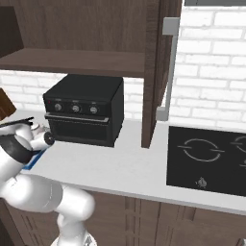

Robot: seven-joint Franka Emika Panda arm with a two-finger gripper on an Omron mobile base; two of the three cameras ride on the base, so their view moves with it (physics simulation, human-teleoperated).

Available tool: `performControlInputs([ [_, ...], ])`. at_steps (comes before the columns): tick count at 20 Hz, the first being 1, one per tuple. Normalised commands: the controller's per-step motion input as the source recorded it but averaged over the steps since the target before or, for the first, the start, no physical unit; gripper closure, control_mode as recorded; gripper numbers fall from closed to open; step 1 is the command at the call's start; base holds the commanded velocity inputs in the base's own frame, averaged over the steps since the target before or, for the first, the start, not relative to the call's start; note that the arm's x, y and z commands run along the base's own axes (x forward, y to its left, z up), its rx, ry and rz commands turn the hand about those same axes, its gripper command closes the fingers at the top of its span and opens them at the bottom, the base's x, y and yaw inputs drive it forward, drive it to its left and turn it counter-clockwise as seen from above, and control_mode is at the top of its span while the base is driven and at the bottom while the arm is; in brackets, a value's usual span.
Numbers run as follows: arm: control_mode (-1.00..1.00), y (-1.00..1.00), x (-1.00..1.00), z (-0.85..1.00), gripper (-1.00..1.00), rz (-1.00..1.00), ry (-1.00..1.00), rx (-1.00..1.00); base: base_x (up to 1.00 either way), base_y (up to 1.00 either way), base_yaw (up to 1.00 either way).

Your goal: Pick the kettle from the counter and place it on the tray. Then pick the mug from the cabinet and place it on the tray. Then close the cabinet doors.

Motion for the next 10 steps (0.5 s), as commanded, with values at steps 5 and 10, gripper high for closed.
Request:
performControlInputs([
  [5,-1.0,0.0,0.18,-0.13,1.0,0.0,0.0,0.0,0.0,0.0,0.0],
  [10,-1.0,0.0,0.02,-0.2,1.0,0.0,0.0,0.0,0.0,0.0,0.0],
])
